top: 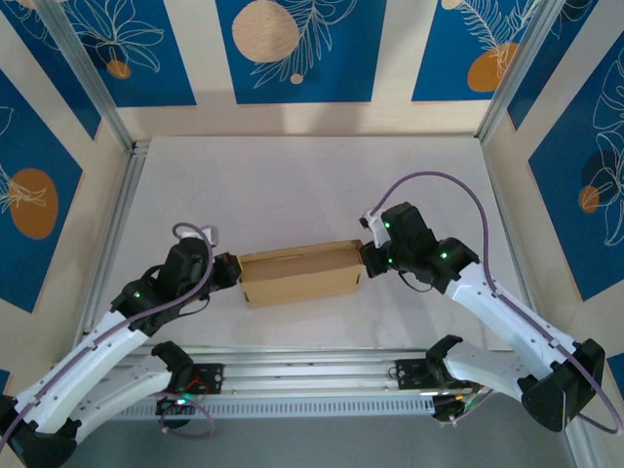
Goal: Fold the paper box
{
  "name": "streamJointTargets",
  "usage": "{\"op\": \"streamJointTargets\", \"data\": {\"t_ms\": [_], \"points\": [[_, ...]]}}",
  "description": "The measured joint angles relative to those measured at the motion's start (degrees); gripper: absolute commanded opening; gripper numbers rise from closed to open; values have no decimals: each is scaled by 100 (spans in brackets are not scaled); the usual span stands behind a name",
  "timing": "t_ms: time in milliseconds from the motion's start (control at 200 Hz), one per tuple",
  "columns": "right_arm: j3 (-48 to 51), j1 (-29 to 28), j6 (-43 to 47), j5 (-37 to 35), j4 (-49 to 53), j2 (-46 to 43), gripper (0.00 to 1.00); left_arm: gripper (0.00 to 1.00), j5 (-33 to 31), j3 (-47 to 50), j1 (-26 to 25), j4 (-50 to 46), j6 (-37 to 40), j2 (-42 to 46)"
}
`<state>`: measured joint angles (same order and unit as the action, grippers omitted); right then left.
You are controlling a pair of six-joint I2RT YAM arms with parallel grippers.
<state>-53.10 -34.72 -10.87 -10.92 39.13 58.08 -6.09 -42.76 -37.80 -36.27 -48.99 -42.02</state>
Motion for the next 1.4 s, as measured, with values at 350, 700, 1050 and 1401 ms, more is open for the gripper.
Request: {"op": "streamJointTargets", "data": {"t_ms": [350, 700, 1050, 1401], "points": [[568, -22, 35, -83, -581, -461, 0, 3, -308, 72, -247, 28, 306, 72], [1432, -22, 234, -70, -1456, -1233, 2, 4, -975, 111, -772, -17, 450, 70], [1805, -20, 223, -116, -1993, -1445, 2, 2, -1438, 525, -1064, 435, -11, 369], [2105, -22, 203, -107, -2286, -1707, 5, 2, -1561, 748, -1110, 614, -63, 555]]}}
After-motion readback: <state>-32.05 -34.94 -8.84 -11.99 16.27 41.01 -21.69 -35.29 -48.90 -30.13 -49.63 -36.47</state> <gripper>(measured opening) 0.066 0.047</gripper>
